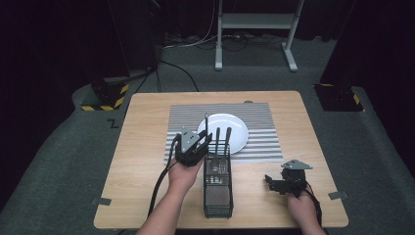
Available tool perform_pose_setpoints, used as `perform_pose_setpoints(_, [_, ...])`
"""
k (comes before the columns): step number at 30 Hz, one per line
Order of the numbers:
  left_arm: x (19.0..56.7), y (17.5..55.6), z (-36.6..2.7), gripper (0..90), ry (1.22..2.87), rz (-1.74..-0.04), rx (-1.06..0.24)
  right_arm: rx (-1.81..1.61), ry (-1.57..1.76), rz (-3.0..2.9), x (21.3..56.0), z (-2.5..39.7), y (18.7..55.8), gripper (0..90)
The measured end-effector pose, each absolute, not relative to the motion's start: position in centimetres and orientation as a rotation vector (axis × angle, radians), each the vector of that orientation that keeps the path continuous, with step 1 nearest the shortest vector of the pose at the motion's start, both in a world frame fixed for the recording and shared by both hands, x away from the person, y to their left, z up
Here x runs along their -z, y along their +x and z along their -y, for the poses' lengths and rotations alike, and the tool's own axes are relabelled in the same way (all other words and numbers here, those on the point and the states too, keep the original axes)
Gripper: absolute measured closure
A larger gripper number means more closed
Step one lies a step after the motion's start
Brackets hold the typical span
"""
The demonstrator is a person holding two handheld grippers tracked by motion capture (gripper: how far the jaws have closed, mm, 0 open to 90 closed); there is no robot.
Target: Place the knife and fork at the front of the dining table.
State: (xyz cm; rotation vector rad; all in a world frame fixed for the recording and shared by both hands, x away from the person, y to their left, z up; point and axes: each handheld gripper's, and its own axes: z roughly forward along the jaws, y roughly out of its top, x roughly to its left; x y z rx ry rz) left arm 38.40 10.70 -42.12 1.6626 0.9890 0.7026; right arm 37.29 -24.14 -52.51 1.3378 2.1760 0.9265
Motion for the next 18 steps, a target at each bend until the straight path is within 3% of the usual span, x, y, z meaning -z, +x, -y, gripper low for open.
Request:
perform_pose_setpoints(3, [42.3, 38.2, -10.5, 77.2, 1.657, -0.989, -0.711, -0.926, 1.338, -2.176, 52.5, 24.1, 37.3, 10.1])
perform_pose_setpoints(18, [42.4, 36.8, -10.1, 80.4, 1.584, -1.025, -0.699, -0.926, 1.337, -2.176, 52.5, 24.1, 37.3, 10.1])
